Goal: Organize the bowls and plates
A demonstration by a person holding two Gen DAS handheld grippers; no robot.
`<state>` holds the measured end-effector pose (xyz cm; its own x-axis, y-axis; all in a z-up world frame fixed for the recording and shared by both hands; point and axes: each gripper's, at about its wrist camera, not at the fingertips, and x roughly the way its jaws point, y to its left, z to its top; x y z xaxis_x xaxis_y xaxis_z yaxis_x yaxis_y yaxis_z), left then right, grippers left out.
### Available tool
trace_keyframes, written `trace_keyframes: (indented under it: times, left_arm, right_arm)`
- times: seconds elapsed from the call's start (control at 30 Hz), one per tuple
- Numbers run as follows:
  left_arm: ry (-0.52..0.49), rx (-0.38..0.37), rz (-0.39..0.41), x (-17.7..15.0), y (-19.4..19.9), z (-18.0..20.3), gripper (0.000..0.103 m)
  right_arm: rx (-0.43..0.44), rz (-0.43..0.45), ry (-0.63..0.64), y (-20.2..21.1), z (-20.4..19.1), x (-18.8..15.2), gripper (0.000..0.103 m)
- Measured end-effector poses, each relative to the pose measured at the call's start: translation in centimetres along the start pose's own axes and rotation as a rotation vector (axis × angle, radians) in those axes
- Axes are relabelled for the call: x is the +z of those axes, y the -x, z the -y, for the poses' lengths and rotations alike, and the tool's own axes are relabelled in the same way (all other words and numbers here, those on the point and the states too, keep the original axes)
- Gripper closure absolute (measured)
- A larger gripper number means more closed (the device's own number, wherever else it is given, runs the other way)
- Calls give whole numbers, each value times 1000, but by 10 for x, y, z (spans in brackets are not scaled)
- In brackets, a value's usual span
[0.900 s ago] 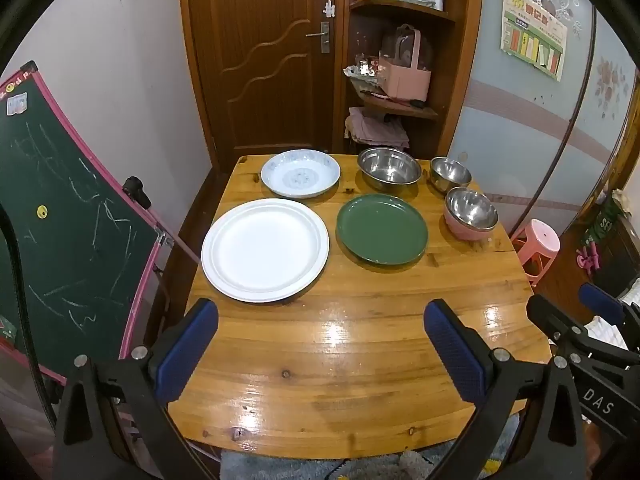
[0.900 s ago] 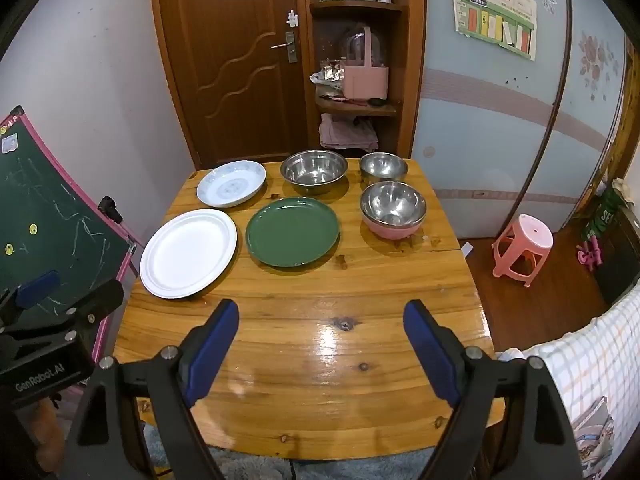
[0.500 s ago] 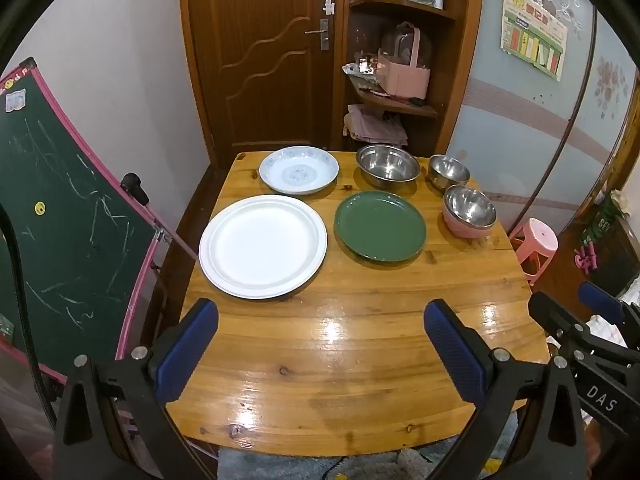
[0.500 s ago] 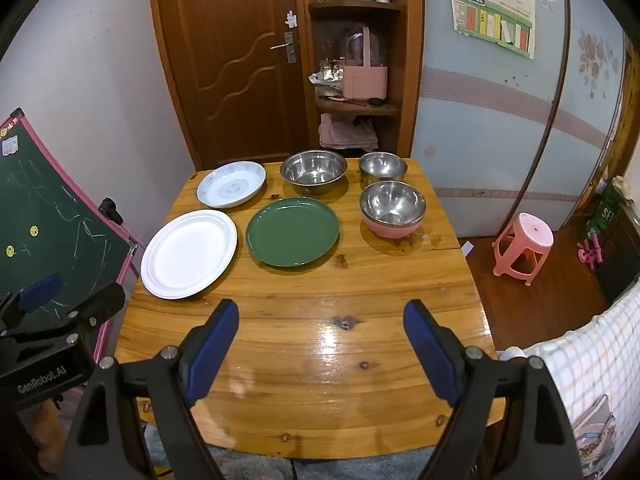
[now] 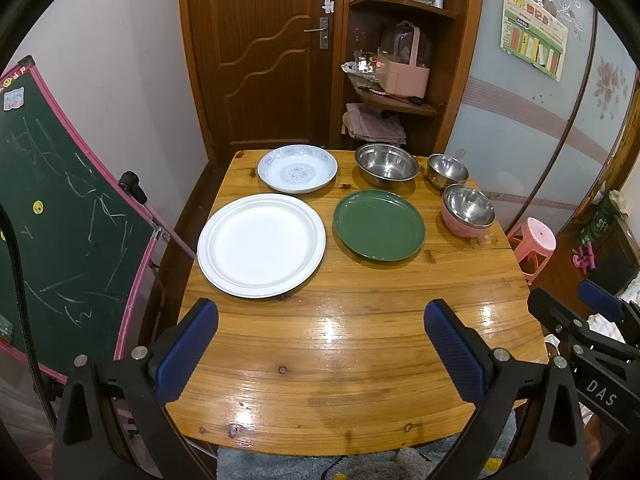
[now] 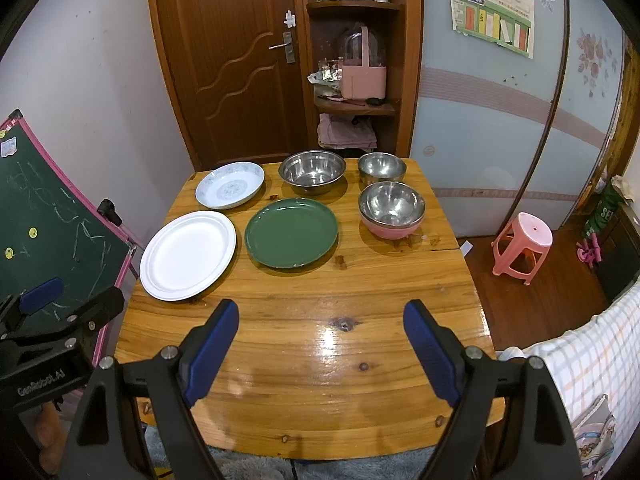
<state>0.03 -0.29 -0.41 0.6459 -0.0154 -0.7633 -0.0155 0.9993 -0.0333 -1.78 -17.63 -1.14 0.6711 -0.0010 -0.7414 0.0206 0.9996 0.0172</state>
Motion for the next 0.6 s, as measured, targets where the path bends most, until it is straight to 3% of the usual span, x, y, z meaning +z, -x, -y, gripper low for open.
trace_keyframes:
  times: [0.6]
  left_arm:
    - [0,12,-1,2,5,5,1]
  right_arm:
    - [10,4,1,0,-5,-1,18]
